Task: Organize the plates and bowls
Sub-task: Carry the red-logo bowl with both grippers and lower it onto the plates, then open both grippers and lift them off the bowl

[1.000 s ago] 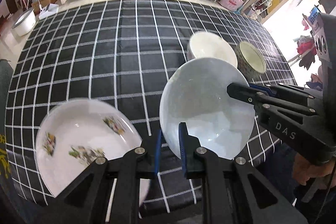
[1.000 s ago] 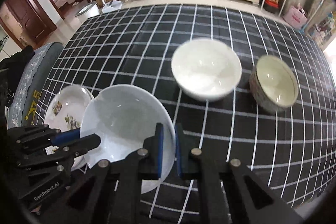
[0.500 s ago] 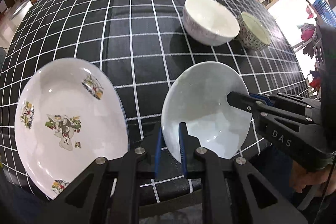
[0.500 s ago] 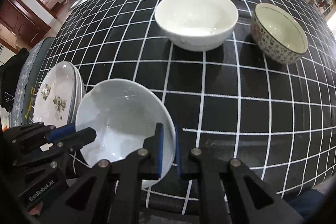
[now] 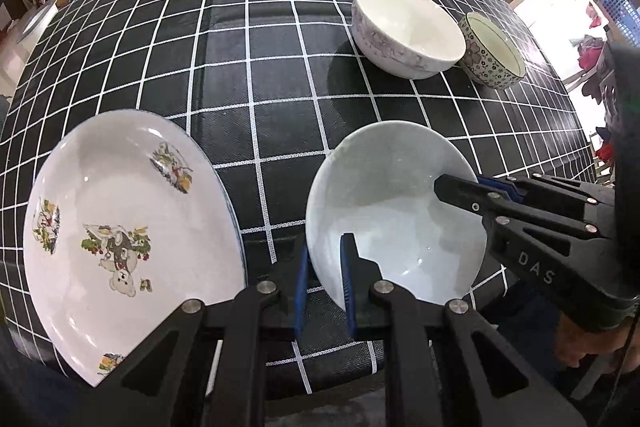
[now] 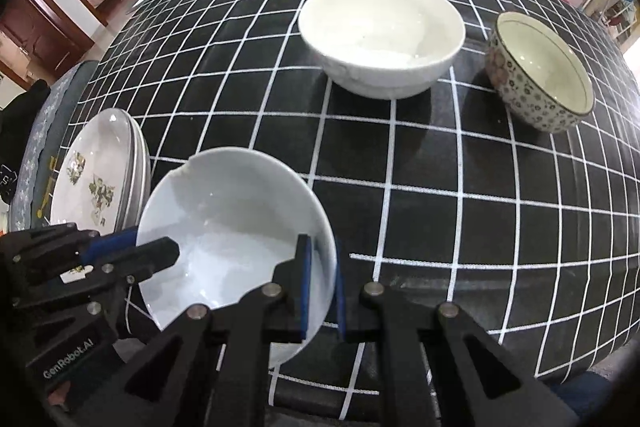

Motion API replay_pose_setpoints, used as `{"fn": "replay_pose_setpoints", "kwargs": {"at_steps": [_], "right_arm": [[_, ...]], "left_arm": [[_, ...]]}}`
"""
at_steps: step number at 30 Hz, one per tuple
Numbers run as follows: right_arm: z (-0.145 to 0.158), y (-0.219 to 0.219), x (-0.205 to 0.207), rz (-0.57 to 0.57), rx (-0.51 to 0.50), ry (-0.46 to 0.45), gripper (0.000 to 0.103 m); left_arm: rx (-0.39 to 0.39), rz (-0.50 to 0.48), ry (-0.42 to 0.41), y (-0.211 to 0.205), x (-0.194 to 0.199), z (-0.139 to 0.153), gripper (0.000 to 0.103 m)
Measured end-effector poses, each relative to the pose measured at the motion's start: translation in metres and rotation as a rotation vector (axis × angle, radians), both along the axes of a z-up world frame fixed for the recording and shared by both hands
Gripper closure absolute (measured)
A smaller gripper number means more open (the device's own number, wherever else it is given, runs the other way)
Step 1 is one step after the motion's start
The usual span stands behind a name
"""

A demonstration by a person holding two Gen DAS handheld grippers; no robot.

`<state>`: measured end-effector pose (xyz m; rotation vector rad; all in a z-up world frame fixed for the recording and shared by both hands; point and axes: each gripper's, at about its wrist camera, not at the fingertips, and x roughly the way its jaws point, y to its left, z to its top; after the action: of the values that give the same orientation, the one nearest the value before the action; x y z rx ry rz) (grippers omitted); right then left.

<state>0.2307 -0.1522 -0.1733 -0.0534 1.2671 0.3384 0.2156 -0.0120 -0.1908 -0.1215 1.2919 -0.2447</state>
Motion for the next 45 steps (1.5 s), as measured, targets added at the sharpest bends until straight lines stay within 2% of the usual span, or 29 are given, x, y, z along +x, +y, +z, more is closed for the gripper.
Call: {"fn": "replay_pose_setpoints", "kwargs": {"at_steps": [3,7,12,15,16,17,19,25,27,32,35,40,45], "right_arm": [[0.002,0.002,-0.002,-0.009,0.002,-0.005,0.089],[0.017,-0.001,-0.008,-0.002,-0.034,-0.074,0.088],[0.028,-0.002,-0.014,-0.009,-0.086,-0.129,0.08],[0.038,-0.011,-0.019,-0.038,-0.063,-0.158,0.059],[0.041,-0.015,-0.02,-0.049,-0.048,-0.167,0.049],[0.043,-0.015,-0.021,-0.057,-0.04,-0.175,0.045],[0.049,-0.023,-0.025,-0.078,-0.04,-0.201,0.044],[0.071,-0.034,-0.03,-0.112,-0.033,-0.246,0.042],[0.08,-0.038,-0.032,-0.12,-0.033,-0.272,0.04],[0.103,-0.046,-0.031,-0.146,-0.028,-0.323,0.032],[0.115,-0.05,-0.03,-0.154,-0.023,-0.35,0.03],[0.137,-0.058,-0.025,-0.165,-0.023,-0.405,0.02],[0.15,-0.063,-0.012,-0.164,-0.021,-0.433,0.015]], "left_arm": [[-0.012,0.005,-0.001,0.002,0.0,-0.001,0.09],[-0.002,-0.005,-0.026,0.001,-0.004,0.005,0.09],[0.027,0.004,-0.089,0.006,-0.01,0.023,0.089],[0.036,0.017,-0.124,0.011,-0.014,0.034,0.089],[0.04,0.02,-0.136,0.012,-0.016,0.038,0.087],[0.046,0.022,-0.15,0.013,-0.018,0.041,0.082],[0.062,0.023,-0.181,0.014,-0.022,0.049,0.077],[0.114,-0.013,-0.273,0.008,-0.03,0.07,0.074],[0.11,-0.025,-0.299,0.006,-0.031,0.078,0.067],[0.141,-0.044,-0.375,-0.005,-0.03,0.099,0.059],[0.131,-0.055,-0.399,-0.01,-0.029,0.113,0.05],[0.115,-0.071,-0.45,-0.016,-0.019,0.135,0.049],[0.093,-0.06,-0.471,-0.016,-0.003,0.151,0.049]]}}
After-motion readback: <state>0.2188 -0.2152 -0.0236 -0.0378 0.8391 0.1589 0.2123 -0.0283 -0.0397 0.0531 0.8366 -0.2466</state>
